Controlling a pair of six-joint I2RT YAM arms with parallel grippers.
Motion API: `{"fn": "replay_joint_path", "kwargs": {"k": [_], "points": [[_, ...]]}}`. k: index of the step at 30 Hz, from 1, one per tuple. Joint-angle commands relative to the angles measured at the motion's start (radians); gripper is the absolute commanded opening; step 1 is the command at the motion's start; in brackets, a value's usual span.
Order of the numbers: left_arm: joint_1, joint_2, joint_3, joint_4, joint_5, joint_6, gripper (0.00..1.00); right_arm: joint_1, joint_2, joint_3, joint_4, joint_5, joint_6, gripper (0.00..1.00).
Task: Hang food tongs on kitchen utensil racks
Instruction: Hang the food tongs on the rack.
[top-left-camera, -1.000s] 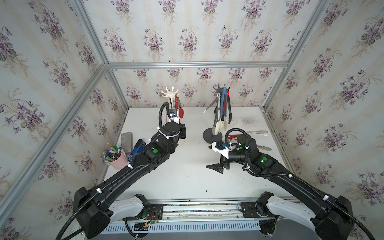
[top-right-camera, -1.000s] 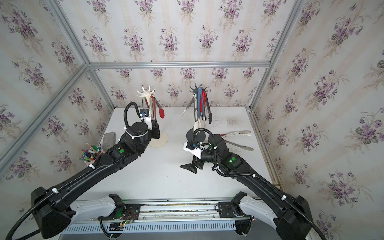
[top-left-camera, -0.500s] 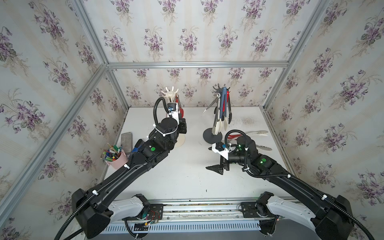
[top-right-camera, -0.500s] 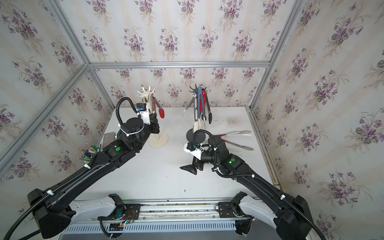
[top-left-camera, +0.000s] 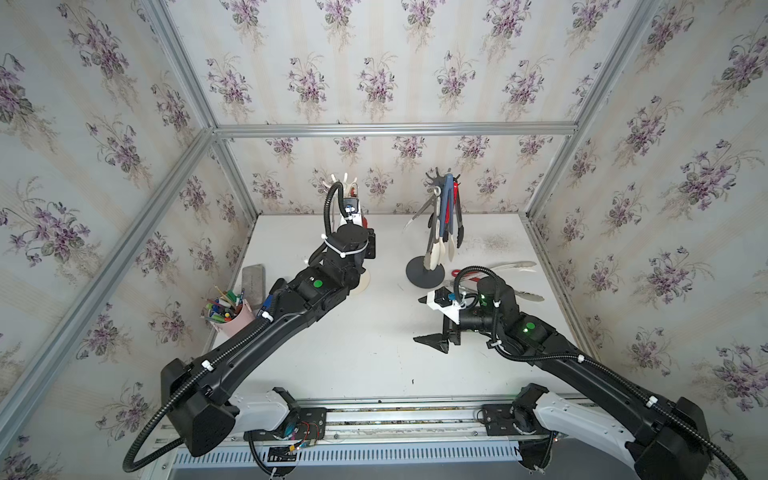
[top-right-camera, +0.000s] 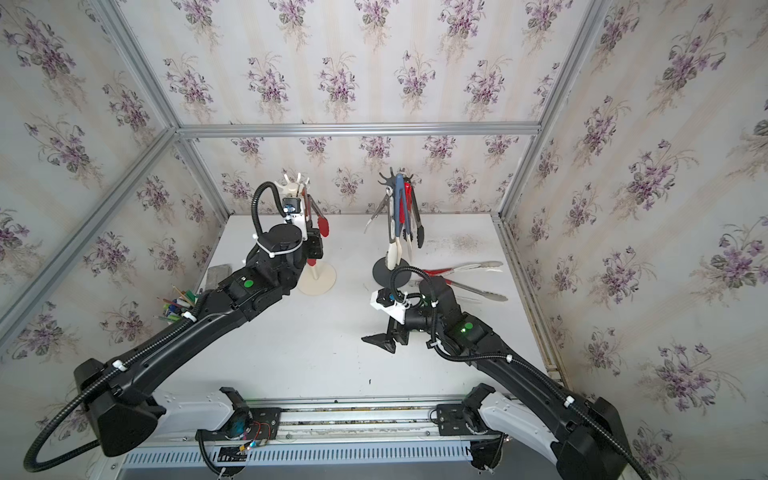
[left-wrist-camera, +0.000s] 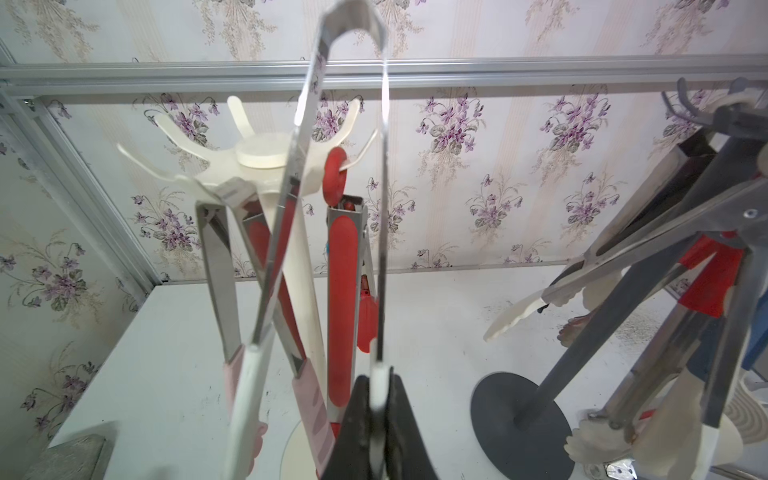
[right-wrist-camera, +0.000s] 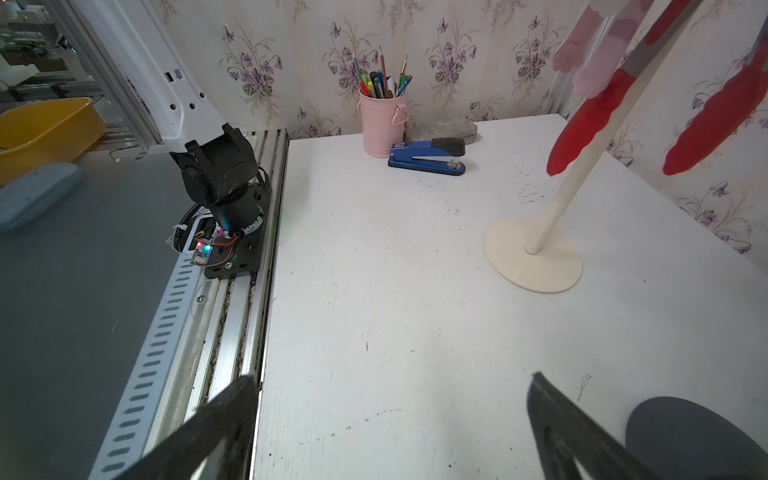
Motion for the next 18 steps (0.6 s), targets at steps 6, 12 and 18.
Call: {"fn": "replay_joint_path", "kwargs": {"k": [6,12,18], "points": [[0.001,0.065,0.065,-0.082,-0.154,-0.013,0.0,-0.001,-0.007,-0.002,0.027,-0.006,-0.024,1.0],[-0.001,0.092,0.083,-0.136,-0.229,-0.046,0.0,-0.001,-0.009,-0.004,0.01,-0.009,-0.042,1.0],[-0.011,0.136,0.083,-0.169,-0.269,-0.087,0.0,-0.001,-0.004,0.005,0.001,-0.007,-0.055,1.0]]}}
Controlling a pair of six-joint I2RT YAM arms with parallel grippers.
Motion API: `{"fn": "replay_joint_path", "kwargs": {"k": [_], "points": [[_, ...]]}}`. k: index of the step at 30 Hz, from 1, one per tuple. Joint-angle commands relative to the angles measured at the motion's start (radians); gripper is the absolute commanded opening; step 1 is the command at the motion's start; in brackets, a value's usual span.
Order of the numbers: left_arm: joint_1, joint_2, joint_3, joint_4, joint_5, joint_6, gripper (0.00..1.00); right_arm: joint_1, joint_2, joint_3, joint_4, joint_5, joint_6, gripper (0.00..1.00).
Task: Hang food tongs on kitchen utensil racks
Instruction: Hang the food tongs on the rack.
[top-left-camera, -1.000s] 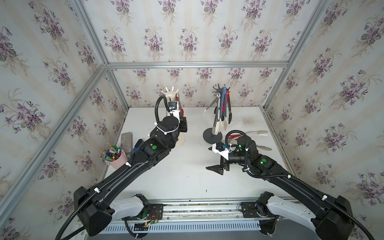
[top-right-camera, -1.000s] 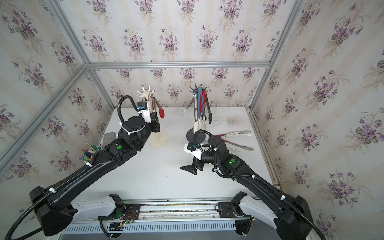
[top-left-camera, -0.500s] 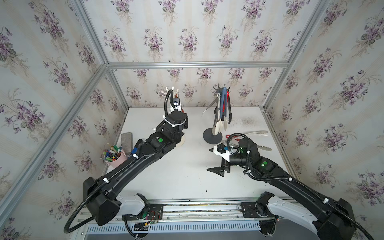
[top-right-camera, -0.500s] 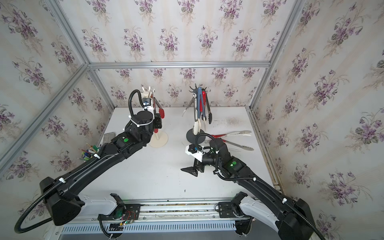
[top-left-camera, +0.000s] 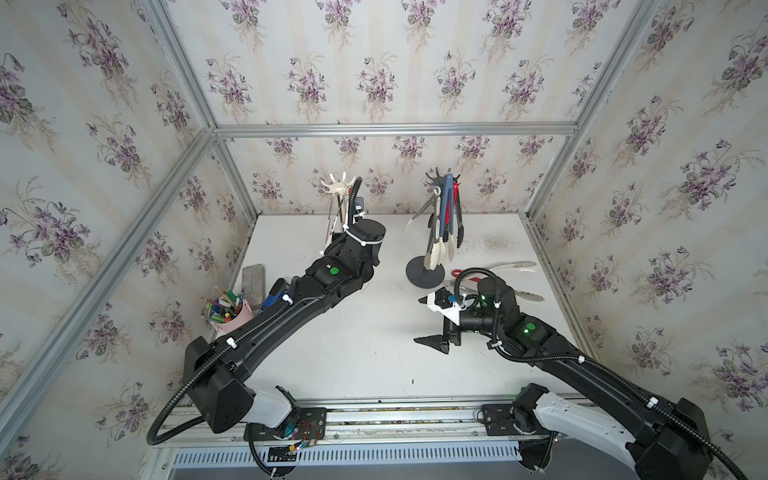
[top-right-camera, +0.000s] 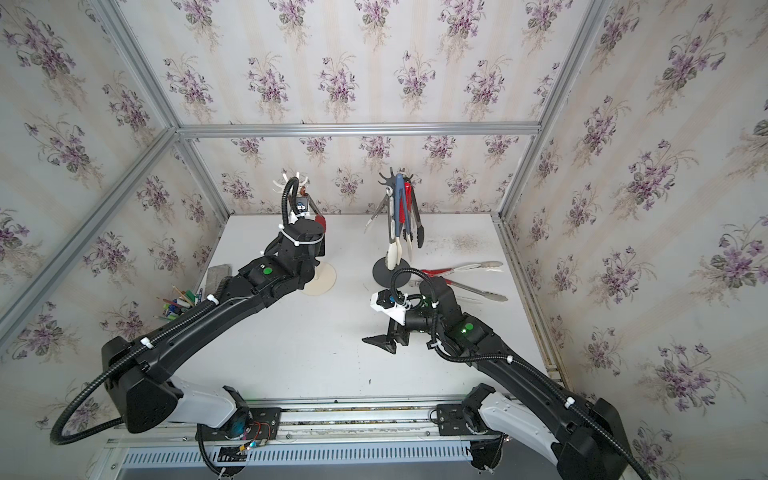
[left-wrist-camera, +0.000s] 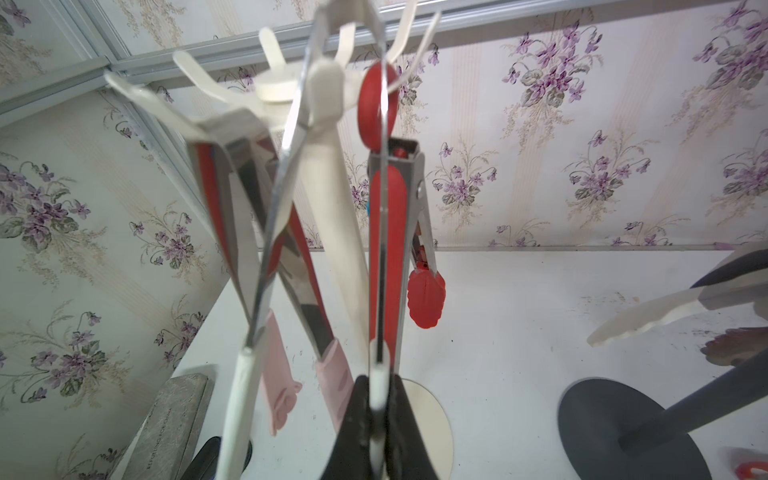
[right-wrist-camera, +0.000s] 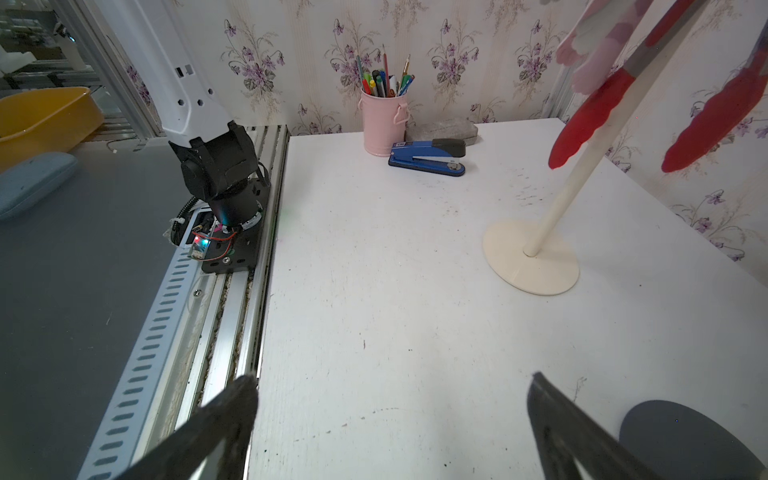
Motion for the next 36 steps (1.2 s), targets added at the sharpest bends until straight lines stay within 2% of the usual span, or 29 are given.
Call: {"fn": "replay_joint_path", "kwargs": {"k": [1,8,12,14,19,25,29,31,36], "points": [[-0.005,0.007,-0.004,-0.031,-0.053,-0.055,0.0,-0.001,0.004,0.01,0.002,-0.006,-0.032,1.0],[-0.013,0.016,-0.022,-0.034,-0.054,-0.089,0.0,-0.001,0.009,0.019,-0.01,-0.002,-0.041,1.0],[-0.016,0.017,-0.031,-0.032,-0.059,-0.113,0.08,-0.001,0.015,0.022,-0.01,-0.001,-0.044,1.0],[-0.016,0.015,-0.032,-0.031,-0.052,-0.124,0.15,-0.001,0.018,0.026,-0.014,0.0,-0.046,1.0],[-0.021,0.015,-0.017,-0.032,-0.059,-0.115,0.43,-0.001,0.027,0.033,-0.012,0.002,-0.045,1.0],[-0.023,0.002,-0.017,-0.031,-0.068,-0.128,0.62,-0.001,0.037,0.043,-0.012,0.005,-0.042,1.0],[-0.026,-0.017,-0.024,-0.03,-0.066,-0.139,0.88,-0.001,0.04,0.05,-0.013,0.011,-0.038,1.0],[-0.029,-0.023,-0.028,-0.029,-0.06,-0.147,0.98,-0.001,0.04,0.052,-0.012,0.015,-0.032,1.0],[-0.036,-0.092,-0.035,-0.027,-0.023,-0.159,0.99,-0.001,0.04,0.056,0.005,0.032,-0.003,1.0]]}}
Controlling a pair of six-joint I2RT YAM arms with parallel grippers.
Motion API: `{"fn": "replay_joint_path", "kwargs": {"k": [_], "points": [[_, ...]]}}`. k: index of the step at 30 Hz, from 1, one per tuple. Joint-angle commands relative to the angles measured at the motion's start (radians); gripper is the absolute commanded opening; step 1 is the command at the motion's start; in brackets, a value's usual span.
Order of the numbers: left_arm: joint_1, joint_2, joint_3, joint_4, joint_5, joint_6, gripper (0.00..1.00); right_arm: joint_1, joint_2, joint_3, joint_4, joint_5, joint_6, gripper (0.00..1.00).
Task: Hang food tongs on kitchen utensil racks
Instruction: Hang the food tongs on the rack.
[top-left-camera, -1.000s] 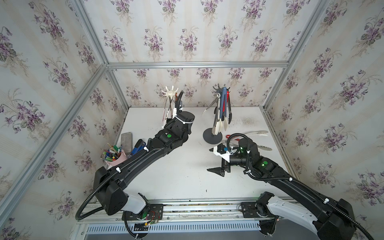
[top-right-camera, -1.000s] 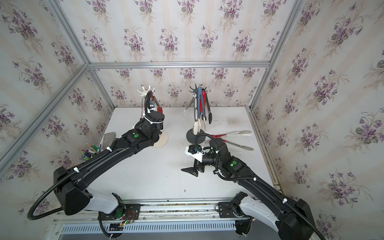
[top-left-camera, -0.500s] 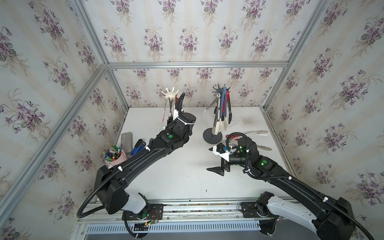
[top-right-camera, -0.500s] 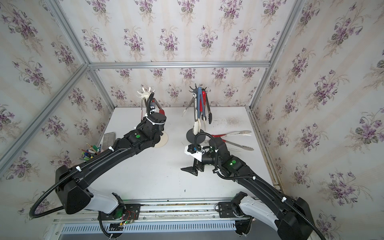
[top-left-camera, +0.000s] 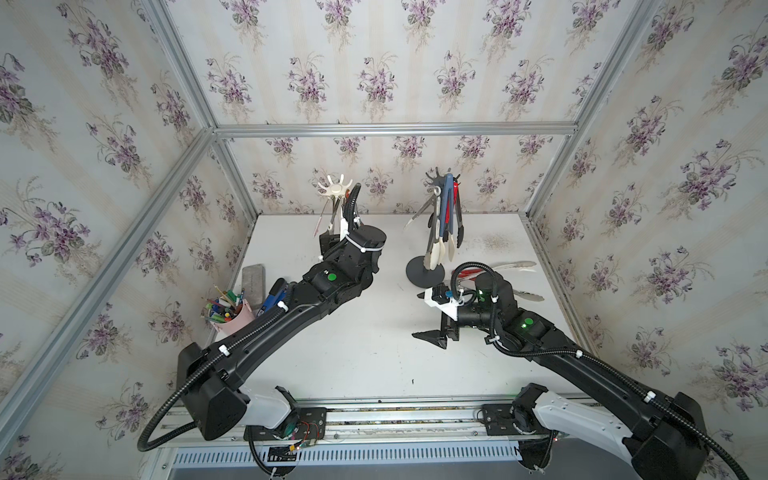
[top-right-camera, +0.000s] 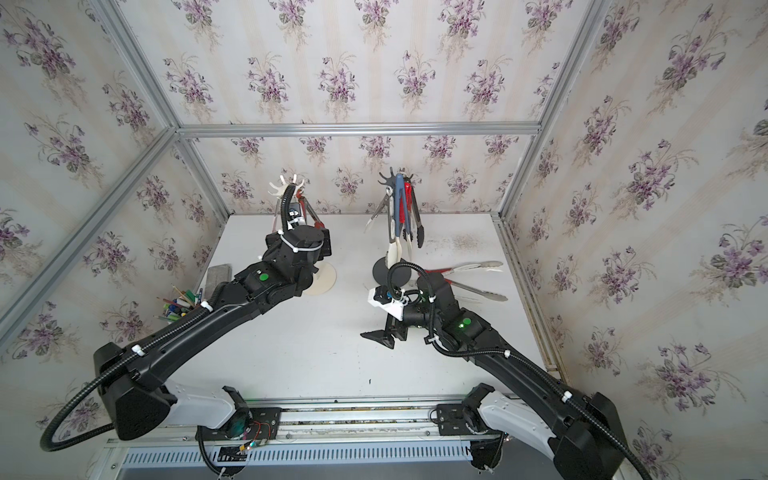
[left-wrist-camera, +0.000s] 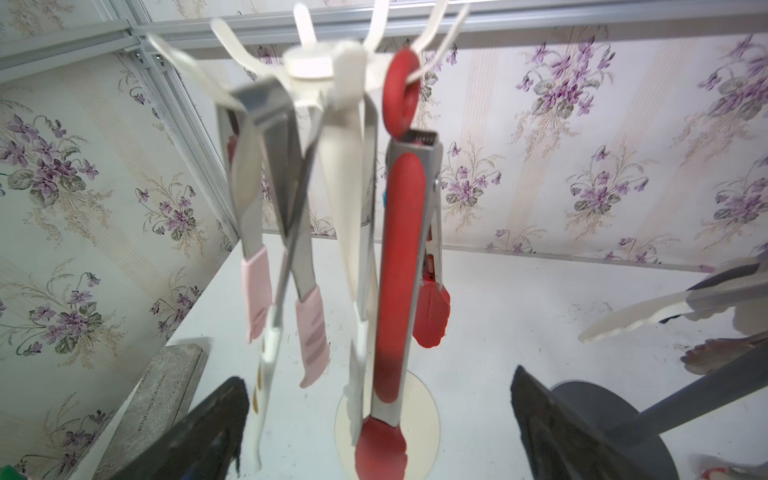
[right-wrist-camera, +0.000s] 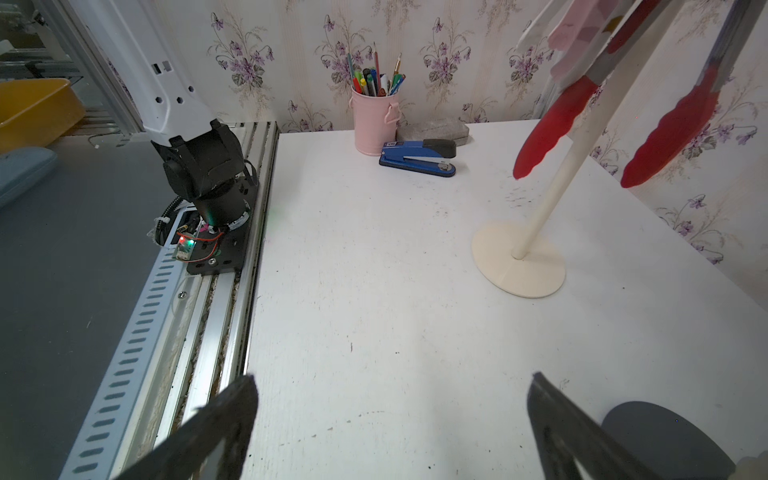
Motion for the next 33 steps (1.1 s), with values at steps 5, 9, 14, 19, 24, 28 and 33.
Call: {"fn": "replay_joint_path", "kwargs": {"k": [5,9,14,19,24,28,33], "points": [[-0.006,-0.08,-0.033,0.011,0.048,-0.042,0.99,-0.001,-0.006,0.012,0.024,0.019,0.041,1.0],[-0.006,-0.128,-0.061,0.009,0.096,-0.043,0.99,-0.001,-0.011,0.013,0.028,0.036,0.072,1.0],[-0.008,-0.198,-0.104,0.009,0.163,-0.048,0.99,-0.001,-0.034,0.013,0.034,0.063,0.139,1.0],[-0.009,-0.279,-0.13,0.009,0.257,-0.018,0.99,-0.001,-0.077,0.011,0.032,0.123,0.238,1.0],[-0.008,-0.361,-0.14,0.009,0.382,0.065,0.99,-0.001,-0.143,-0.01,0.027,0.238,0.396,1.0],[-0.008,-0.413,-0.15,0.009,0.488,0.139,0.99,-0.003,-0.18,-0.017,-0.009,0.338,0.519,1.0],[-0.007,-0.454,-0.144,0.009,0.653,0.234,0.99,-0.017,-0.181,0.005,-0.105,0.465,0.65,0.97]]}}
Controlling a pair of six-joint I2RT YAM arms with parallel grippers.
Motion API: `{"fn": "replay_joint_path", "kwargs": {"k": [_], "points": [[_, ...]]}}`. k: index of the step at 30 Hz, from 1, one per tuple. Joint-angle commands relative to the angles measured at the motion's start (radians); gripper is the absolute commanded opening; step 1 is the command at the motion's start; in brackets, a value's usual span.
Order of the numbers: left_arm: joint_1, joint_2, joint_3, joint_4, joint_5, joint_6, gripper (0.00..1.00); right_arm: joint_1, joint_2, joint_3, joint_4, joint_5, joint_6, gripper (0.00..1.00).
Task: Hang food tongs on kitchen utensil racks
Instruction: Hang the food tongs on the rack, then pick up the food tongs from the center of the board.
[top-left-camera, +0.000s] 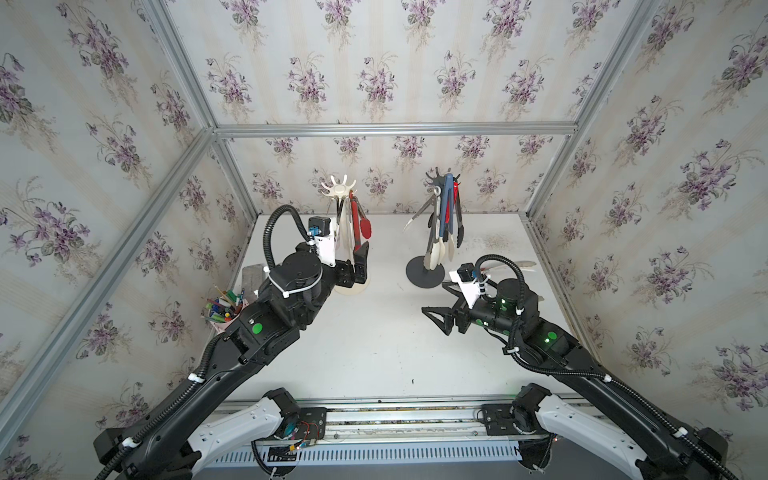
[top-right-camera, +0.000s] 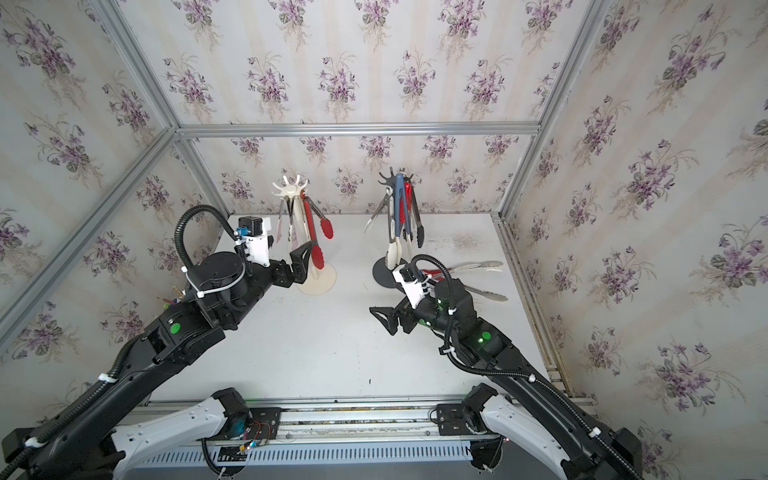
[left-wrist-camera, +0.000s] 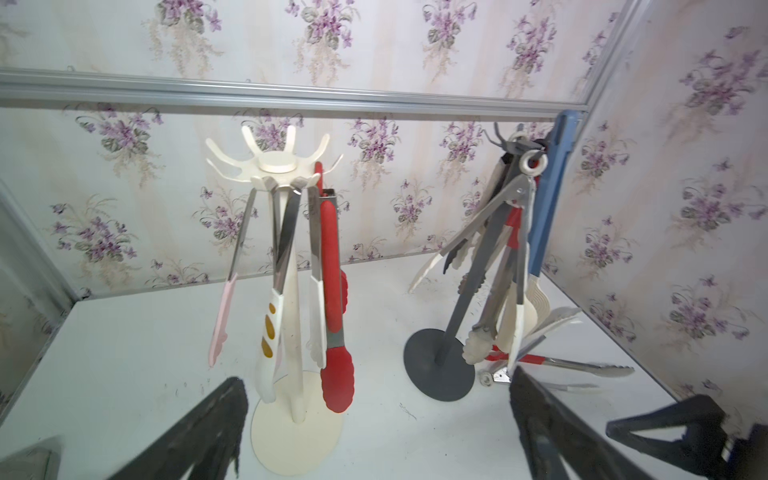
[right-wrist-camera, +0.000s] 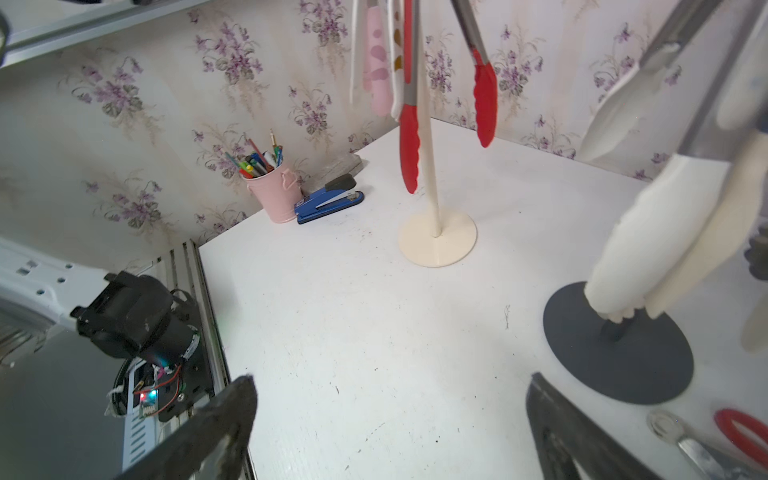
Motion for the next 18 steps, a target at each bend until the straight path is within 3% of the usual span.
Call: {"fn": "replay_joint_path", "kwargs": {"k": [1,8,14,18], "points": [[0.001,-0.016,0.006,0.011,0.164,0.088,0.99,-0.014,0.005,0.02,-0.078,0.13,0.142,0.95],[0.001,-0.021,0.011,0.011,0.361,0.156,0.99,-0.191,0.085,0.085,-0.265,0.155,0.159,0.89],[0.0,-0.033,0.006,0.011,0.39,0.177,0.99,-0.34,0.165,0.114,-0.313,0.152,0.164,0.83],[0.001,-0.054,-0.003,0.009,0.387,0.191,0.99,-0.365,0.245,0.15,-0.317,0.166,0.113,0.82]]}}
